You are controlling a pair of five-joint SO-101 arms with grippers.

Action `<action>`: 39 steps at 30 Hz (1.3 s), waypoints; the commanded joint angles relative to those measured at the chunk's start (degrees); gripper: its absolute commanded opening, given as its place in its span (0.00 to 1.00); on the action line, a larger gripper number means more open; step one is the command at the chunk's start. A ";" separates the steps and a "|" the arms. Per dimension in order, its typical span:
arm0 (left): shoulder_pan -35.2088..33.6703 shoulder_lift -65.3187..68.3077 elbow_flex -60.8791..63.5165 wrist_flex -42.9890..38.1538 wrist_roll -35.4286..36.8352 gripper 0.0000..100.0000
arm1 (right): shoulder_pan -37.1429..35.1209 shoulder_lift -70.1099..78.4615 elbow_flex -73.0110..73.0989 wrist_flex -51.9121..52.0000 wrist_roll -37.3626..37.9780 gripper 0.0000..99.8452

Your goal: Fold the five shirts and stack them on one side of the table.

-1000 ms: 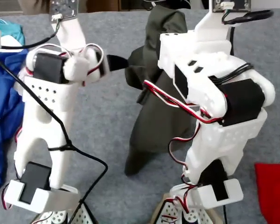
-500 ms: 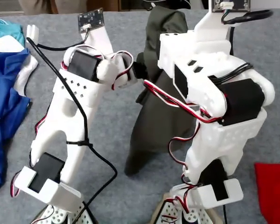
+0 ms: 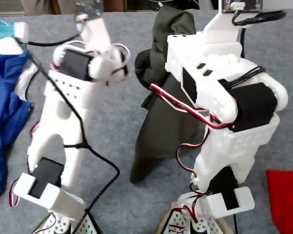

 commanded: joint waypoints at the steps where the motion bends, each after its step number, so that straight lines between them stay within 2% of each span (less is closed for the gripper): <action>1: -4.84 -0.84 -4.75 -0.35 -0.88 0.02 | 0.84 0.04 -1.19 0.09 0.00 0.00; 6: -15.30 -0.84 -9.85 -0.35 -1.05 0.02 | -2.24 0.22 1.45 -0.35 -0.44 0.00; 14: -45.01 -0.84 -19.34 -0.79 -1.05 0.02 | -21.41 0.22 3.74 -5.80 -0.44 0.00; 18: -53.36 -0.40 -20.04 -0.70 -1.14 0.02 | -27.56 0.31 4.35 -9.41 -0.44 0.00; 22: -55.12 -0.22 -18.11 -0.35 -1.14 0.02 | -27.38 1.89 8.22 -8.88 0.00 0.00; 26: -53.36 -0.22 -13.98 -0.44 -1.14 0.02 | -19.82 5.14 15.43 -8.18 0.35 0.00; 28: -51.96 -0.22 -11.96 -0.44 -1.14 0.02 | -15.69 7.52 20.09 -9.32 3.08 0.00; 32: -48.35 -0.75 -8.62 -0.35 -1.14 0.02 | -9.71 14.29 30.37 -15.82 13.27 0.00; 39: -43.78 -0.31 -7.82 -0.35 -1.14 0.02 | -5.58 26.77 39.25 -26.37 39.21 0.01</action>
